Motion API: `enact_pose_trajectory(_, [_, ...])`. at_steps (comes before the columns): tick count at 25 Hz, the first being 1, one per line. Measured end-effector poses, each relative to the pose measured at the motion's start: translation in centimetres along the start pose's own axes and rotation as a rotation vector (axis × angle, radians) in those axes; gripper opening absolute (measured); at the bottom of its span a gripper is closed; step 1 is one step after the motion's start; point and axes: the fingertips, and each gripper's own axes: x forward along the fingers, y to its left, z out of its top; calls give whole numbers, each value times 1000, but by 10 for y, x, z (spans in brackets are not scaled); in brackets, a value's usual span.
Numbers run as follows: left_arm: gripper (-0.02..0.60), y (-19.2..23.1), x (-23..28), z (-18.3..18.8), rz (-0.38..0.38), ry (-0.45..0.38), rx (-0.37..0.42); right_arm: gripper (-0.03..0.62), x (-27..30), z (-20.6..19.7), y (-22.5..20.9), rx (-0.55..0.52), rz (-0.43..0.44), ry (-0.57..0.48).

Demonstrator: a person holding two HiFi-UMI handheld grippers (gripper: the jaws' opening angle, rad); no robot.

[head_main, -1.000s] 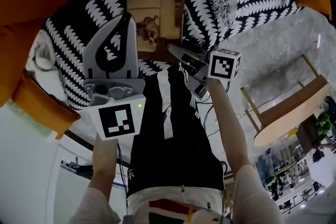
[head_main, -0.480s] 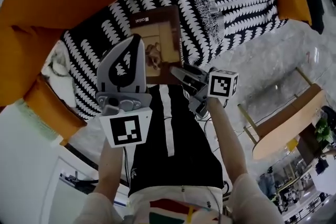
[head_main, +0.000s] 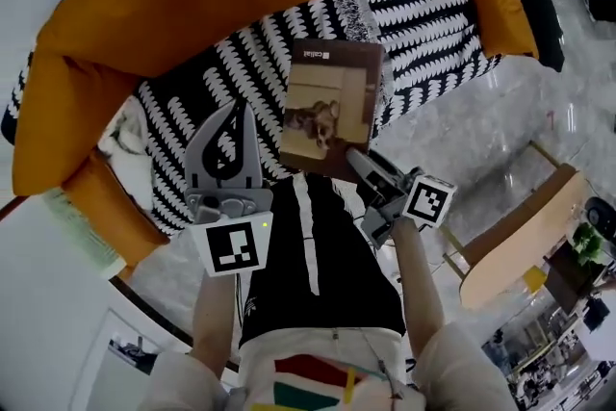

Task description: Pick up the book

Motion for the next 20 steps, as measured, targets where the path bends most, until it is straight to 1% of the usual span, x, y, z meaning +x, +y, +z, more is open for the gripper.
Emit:
enact_pose_trajectory(3, [-5,15,0,41,8,-50,0,155,-16,38,50,-121,-18,-105])
enact_pose_trajectory(6, [-5,27,-3,89,-9,-110,-6,155,-28,67,102,-205,-41,-200])
enact_pose_trajectory(9, [-5,24,-18,139,-6,-164,-42,155,-46,92,167,-313,-7,-262])
enact_pose_trajectory(11, [-5,26,-26,171,8,-210,-37,155,-55,105,207,-367,28,-311])
enact_pose_trajectory(13, [-5,30,-34,194,8,-240,-25,155,-61,107,244,-427,65,-355])
enact_pose_trajectory(16, [-5,29,-38,216,-22,-233,-18,155,-71,94,283,-481,97,-371])
enact_pose_trajectory(18, [-5,40,-33,238,-11,-272,-5,155,-65,94,305,-520,137,-381])
enact_pose_trajectory(20, [-5,53,-35,256,20,-317,24,155,-61,91,321,-572,153,-389])
